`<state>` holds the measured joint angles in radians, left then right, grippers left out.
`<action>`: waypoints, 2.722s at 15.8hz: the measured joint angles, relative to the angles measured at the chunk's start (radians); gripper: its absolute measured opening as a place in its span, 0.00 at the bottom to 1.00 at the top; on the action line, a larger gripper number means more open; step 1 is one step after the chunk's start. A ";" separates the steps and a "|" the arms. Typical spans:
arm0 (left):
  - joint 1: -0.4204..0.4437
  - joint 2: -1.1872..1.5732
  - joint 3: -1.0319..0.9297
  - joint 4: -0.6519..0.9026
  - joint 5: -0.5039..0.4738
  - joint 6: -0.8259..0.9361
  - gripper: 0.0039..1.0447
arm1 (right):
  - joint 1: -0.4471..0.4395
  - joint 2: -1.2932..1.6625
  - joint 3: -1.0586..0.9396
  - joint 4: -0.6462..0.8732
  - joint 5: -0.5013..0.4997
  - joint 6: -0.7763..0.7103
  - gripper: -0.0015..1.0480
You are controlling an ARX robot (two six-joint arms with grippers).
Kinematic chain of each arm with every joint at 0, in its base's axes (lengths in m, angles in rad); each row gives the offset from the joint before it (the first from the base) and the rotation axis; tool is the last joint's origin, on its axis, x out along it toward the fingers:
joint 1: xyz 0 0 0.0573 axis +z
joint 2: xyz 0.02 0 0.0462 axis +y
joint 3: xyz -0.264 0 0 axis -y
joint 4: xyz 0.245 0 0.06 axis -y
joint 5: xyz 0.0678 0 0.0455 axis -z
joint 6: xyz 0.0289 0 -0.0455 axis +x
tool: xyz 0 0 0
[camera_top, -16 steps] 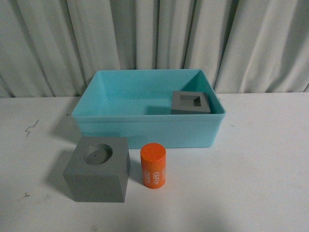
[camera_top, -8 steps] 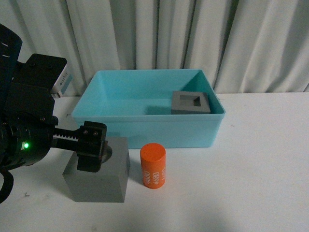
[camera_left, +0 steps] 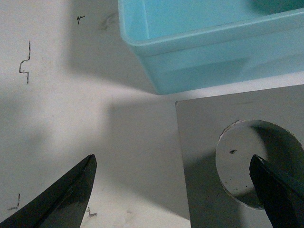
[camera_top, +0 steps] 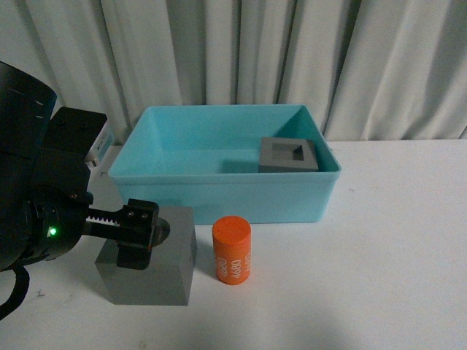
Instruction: Place gray and orange parts in blue box
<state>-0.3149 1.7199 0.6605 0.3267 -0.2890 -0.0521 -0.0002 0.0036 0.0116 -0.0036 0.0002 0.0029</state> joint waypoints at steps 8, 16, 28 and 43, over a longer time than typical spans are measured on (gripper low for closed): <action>-0.029 0.051 0.026 0.005 -0.003 -0.004 0.94 | 0.000 0.000 0.000 0.000 0.000 0.000 0.94; 0.002 0.105 0.048 0.033 -0.002 -0.006 0.94 | 0.000 0.000 0.000 0.000 0.000 0.000 0.94; 0.068 -0.346 0.014 -0.327 0.127 -0.108 0.18 | 0.000 0.000 0.000 0.000 0.000 0.000 0.94; 0.046 0.147 0.650 -0.288 0.100 -0.043 0.17 | 0.000 0.000 0.000 0.000 0.000 0.000 0.94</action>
<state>-0.2687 1.8668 1.3102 0.0391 -0.1886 -0.0948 -0.0002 0.0032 0.0116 -0.0036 0.0002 0.0029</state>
